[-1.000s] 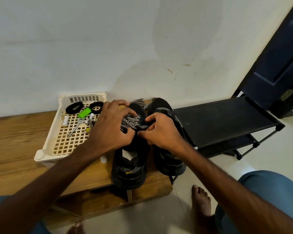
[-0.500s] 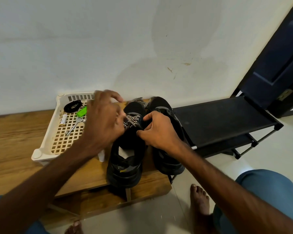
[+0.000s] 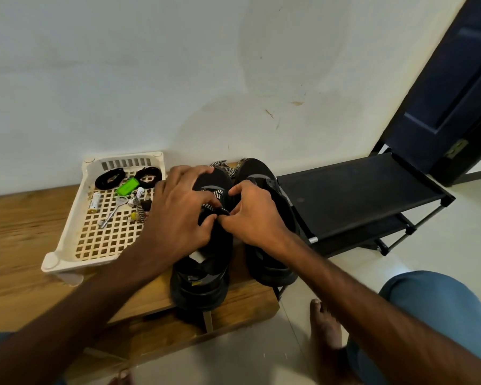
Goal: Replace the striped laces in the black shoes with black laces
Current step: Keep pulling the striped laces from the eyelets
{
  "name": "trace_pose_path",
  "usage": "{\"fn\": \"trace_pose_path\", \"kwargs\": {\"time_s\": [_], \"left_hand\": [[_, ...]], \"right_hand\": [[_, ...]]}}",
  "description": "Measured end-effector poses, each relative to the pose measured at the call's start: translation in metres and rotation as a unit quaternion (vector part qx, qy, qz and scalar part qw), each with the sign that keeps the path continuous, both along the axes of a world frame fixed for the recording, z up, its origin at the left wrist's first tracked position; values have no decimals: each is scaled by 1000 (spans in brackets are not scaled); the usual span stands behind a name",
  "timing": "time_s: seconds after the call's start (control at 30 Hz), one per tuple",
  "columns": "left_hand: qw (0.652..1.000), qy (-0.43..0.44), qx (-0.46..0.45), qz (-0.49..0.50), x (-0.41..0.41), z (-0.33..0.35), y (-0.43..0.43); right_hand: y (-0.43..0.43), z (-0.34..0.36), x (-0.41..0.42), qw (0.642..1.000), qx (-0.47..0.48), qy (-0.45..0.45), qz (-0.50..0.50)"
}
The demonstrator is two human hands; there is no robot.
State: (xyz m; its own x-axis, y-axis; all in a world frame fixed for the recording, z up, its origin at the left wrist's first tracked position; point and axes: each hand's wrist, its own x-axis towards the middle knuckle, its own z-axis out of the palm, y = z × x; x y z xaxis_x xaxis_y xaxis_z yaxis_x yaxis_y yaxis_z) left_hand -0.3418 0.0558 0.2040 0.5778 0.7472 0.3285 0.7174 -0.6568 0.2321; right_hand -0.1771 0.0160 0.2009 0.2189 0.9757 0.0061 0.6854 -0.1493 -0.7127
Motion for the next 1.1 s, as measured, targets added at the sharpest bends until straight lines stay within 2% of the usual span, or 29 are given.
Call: {"fn": "trace_pose_path", "kwargs": {"time_s": [0.27,0.47,0.6,0.73,0.8,0.93,1.1], "left_hand": [[998,29,64,2,4,-2,5],[992,60,101,43,7,1,8],[988,-11,101,116,-4,9,23],[958,-140,93,232,-38,22,54],[953,-155,63,253,-57,24,65],[982,-123,0,143,-48,15,55],[988,-127,-42,74,-19,9,31]], "right_hand": [[-2,3,1,1000,-15,7,0],[-4,5,1,1000,-19,15,-2],[-4,6,-2,999,-21,32,3],[-7,7,3,999,-46,27,6],[-10,8,6,998,-48,28,0],[-13,9,4,999,-26,24,-3],[-13,13,2,999,7,-38,-3]]}}
